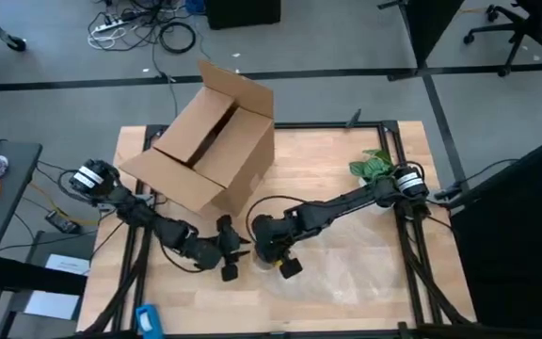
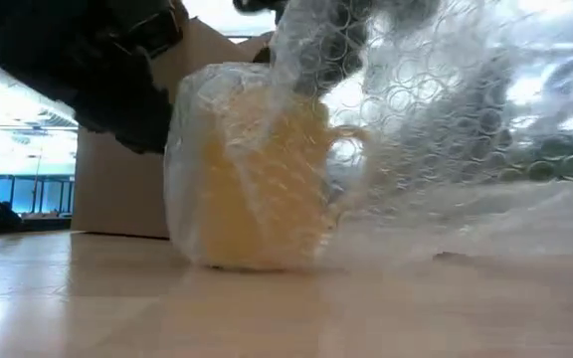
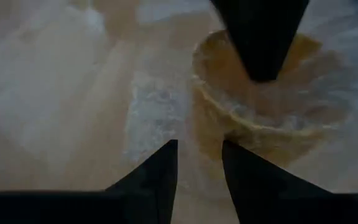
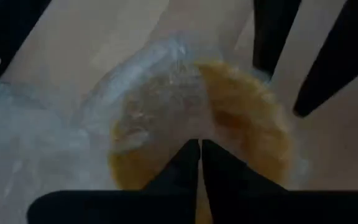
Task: Wrap mug
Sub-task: Wrap the yellow mug with the bubble wrap
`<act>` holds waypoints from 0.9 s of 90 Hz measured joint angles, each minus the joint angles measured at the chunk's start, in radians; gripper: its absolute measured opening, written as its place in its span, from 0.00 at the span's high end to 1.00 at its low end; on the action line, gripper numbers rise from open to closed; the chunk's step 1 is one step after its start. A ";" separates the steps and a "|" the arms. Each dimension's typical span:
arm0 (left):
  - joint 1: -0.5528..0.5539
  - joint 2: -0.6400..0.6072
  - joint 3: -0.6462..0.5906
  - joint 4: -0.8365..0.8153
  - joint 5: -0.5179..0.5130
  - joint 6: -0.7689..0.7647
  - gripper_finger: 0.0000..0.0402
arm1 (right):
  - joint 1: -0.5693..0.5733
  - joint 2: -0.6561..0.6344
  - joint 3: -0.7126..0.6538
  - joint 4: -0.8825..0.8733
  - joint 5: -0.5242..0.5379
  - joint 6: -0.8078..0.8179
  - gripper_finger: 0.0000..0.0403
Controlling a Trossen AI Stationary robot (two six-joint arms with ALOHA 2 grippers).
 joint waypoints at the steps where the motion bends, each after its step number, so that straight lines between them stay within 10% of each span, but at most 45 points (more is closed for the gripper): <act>1: 0.003 0.002 0.000 0.008 0.003 0.006 0.73 | 0.001 0.000 0.008 -0.012 0.004 0.000 1.00; 34: 0.034 0.028 0.001 0.044 0.039 0.064 0.73 | 0.002 0.001 0.130 -0.073 -0.065 -0.030 1.00; 81: 0.016 -0.173 0.003 -0.063 0.138 0.077 0.73 | -0.062 0.004 -0.166 0.191 -0.154 0.052 1.00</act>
